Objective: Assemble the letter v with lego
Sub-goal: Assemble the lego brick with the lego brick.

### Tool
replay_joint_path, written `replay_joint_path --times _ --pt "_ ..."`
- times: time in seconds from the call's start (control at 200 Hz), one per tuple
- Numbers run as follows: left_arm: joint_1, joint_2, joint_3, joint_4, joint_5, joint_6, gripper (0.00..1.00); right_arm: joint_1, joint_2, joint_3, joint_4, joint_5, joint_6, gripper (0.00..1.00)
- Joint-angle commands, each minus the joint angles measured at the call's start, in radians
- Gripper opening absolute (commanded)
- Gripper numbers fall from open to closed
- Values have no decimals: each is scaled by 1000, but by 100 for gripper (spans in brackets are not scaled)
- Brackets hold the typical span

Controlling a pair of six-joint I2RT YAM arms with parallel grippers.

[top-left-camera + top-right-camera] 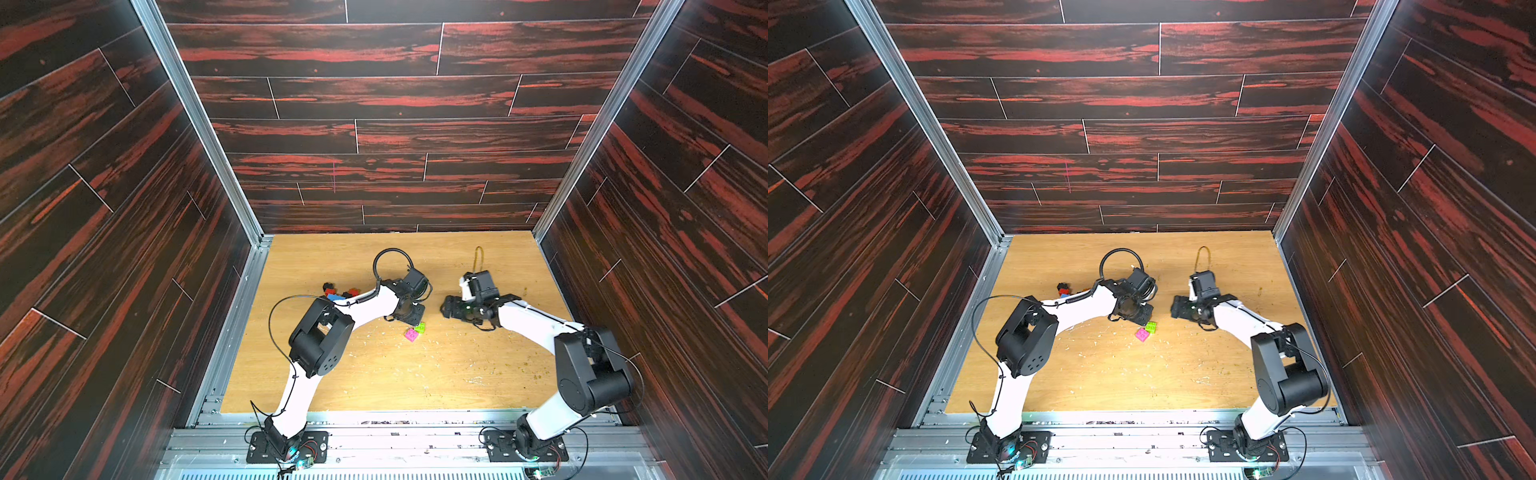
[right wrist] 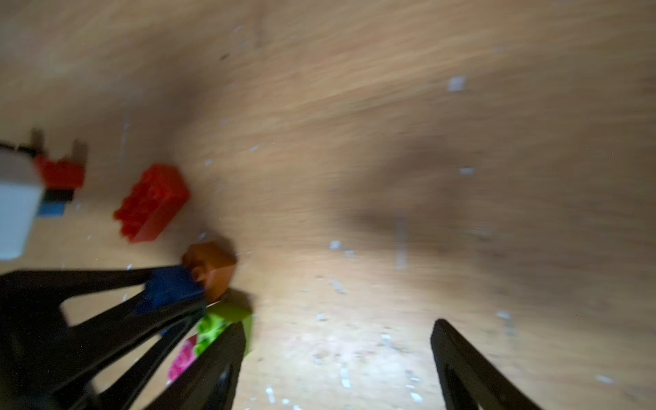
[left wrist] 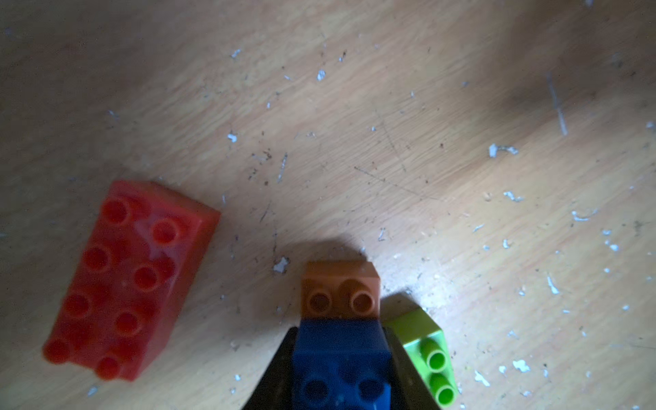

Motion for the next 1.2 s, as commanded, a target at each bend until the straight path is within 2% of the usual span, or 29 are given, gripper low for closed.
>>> replay_joint_path --times 0.0,0.336,0.631,0.917,1.092,1.197 --pt "5 162 -55 -397 -80 20 18 -36 -22 -40 -23 -3 -4 85" --pt "-11 228 -12 -471 -94 22 19 -39 -14 -56 2 -62 -4 85" --pt "-12 285 139 -663 -145 58 19 -39 -13 -65 16 -89 0 85" --pt "-12 240 117 -572 -107 49 22 -39 -2 -72 28 -110 0 85" --pt "-12 193 140 -563 -132 34 24 -39 -4 -73 30 -118 0 85" --pt "-8 139 87 -501 -137 27 28 -38 -10 -78 40 -124 -1 85"
